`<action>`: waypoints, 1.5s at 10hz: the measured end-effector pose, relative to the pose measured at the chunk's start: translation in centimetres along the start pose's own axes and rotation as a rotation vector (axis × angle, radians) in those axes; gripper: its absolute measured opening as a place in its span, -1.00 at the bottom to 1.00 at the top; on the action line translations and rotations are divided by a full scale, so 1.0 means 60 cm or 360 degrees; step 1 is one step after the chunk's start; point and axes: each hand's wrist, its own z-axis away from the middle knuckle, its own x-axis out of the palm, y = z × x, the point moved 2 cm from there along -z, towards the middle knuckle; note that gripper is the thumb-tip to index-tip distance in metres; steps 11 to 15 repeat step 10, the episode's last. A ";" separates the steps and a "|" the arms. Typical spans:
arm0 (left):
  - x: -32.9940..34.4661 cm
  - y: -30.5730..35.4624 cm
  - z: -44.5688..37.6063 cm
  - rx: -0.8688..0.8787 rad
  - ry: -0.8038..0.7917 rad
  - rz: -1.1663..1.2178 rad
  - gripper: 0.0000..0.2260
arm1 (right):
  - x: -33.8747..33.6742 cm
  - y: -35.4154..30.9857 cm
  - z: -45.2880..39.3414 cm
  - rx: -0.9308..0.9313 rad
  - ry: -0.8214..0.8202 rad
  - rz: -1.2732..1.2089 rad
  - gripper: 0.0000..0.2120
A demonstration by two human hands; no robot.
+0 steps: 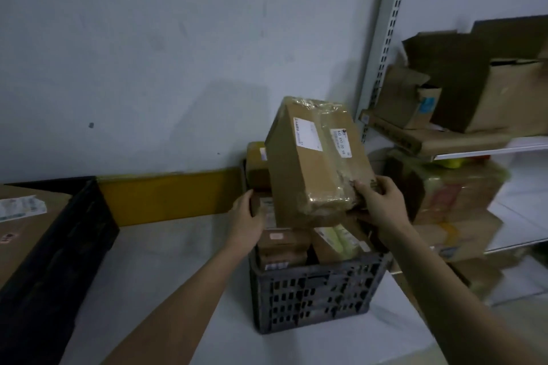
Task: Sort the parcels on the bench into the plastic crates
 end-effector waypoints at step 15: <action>0.082 -0.139 -0.019 -0.0331 -0.0654 -0.0697 -0.09 | -0.003 -0.019 -0.017 -0.0859 0.0108 0.1699 -0.64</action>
